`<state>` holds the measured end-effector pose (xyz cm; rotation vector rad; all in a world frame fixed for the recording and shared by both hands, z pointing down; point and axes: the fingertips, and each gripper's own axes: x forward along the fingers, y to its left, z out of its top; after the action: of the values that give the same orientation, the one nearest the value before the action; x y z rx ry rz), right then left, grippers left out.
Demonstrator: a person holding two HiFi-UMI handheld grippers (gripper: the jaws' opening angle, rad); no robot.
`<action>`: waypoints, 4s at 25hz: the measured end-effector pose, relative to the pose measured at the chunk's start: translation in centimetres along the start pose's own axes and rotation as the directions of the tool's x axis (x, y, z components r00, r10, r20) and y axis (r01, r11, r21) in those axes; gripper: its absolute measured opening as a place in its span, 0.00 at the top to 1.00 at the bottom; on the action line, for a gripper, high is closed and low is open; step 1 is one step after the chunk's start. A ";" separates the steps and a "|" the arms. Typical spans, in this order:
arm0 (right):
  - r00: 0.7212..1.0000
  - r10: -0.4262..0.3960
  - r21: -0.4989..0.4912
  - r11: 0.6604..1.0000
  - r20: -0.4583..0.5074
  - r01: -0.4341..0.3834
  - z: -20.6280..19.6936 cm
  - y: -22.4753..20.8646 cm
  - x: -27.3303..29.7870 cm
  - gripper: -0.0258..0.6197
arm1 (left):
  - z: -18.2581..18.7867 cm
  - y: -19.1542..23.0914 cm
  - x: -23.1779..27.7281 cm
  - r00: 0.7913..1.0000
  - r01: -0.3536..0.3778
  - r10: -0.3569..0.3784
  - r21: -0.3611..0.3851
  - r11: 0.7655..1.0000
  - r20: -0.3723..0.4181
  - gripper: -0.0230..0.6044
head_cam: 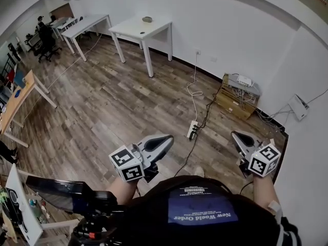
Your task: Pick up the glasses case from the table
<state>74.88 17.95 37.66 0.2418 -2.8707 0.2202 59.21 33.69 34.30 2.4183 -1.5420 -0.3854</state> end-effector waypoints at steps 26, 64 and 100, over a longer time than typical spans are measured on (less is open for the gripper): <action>0.953 0.303 -0.036 0.952 -0.022 -0.304 9.2 -27.4 26.8 0.96 | 8.0 25.4 18.1 0.950 -0.301 0.298 0.013 0.954 0.090 0.96; 0.975 0.220 -0.036 0.975 -0.015 -0.220 24.5 -44.6 75.6 0.96 | 25.4 77.7 21.3 0.966 -0.246 0.245 0.008 0.969 0.080 0.96; 0.998 0.058 -0.044 0.997 -0.008 -0.058 41.0 -63.6 116.7 0.96 | 43.7 126.4 32.4 0.998 -0.034 0.033 0.016 0.999 0.055 0.96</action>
<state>-34.55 -67.85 36.98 0.1492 -2.8748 0.1671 -49.63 -50.47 34.17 2.4102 -1.6133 -0.4366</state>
